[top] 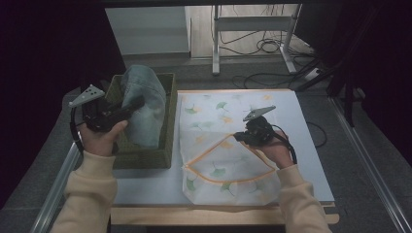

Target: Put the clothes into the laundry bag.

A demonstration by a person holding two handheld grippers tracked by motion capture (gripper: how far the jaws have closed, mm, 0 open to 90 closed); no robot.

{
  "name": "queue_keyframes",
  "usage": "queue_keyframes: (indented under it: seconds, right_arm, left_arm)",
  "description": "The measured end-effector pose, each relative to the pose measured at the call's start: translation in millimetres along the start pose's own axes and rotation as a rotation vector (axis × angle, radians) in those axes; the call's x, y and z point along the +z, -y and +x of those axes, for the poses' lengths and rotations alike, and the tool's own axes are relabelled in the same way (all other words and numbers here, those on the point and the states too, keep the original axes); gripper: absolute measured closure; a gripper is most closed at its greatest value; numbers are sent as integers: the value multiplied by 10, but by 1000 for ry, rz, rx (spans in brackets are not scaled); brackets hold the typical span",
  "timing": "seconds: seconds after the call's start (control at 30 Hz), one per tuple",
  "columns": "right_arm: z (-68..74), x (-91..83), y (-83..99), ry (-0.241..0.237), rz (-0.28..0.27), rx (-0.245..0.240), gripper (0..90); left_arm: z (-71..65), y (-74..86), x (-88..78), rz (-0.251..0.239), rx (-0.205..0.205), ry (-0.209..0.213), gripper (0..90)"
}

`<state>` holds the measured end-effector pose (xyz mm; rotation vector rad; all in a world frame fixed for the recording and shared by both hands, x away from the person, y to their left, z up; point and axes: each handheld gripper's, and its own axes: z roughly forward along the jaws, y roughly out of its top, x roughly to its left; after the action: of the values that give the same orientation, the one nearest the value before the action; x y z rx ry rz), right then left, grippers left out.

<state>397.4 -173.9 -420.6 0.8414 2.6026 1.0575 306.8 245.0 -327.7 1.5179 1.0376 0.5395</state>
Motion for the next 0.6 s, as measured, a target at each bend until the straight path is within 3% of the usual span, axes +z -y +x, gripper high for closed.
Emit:
queue_keyframes:
  seconds: [0.6]
  right_arm:
    - [-14, -1, 8, 1, -3, 1, 884]
  left_arm:
    - [-244, 45, 2, -3, 35, 72, 702]
